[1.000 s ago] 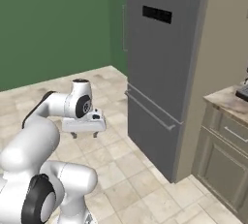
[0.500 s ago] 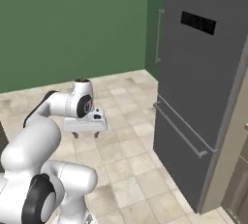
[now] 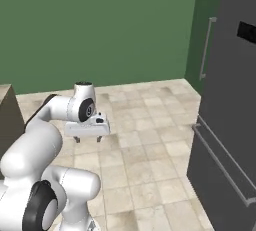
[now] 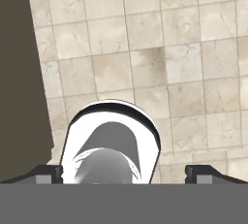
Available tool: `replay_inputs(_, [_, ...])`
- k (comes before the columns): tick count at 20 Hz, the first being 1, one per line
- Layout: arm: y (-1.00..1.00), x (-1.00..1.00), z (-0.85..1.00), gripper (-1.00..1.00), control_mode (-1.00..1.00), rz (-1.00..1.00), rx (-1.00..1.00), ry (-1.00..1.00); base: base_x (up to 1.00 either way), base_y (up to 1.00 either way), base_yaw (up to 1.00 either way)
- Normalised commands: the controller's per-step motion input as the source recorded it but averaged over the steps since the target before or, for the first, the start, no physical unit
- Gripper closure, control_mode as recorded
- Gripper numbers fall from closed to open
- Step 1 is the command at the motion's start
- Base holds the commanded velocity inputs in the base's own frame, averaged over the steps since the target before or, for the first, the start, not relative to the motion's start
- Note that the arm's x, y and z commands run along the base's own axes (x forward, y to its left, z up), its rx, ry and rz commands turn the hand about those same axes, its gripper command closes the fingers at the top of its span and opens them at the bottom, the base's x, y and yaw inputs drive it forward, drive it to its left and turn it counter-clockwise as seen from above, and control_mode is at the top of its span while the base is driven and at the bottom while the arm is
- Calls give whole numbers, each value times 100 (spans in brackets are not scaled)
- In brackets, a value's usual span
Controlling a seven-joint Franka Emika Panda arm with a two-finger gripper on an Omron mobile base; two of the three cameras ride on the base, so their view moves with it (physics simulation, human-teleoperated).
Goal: Four empty soda cans are scattered around the kitchen. Gather all the cans and cluster them next to the stove for recycling.
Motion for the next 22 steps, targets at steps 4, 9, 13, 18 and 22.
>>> replay_inputs(4, [0,0,0,-100,100,0,0,0,63,10,31])
replay_inputs(9, [0,0,0,-100,100,0,0,0,64,9,30])
replay_inputs(13, [0,0,0,-100,100,0,0,0,74,2,21])
replay_inputs(18, [0,0,0,-100,100,0,0,0,75,0,15])
replay_inputs(22, [0,0,0,-100,100,0,0,0,75,0,16])
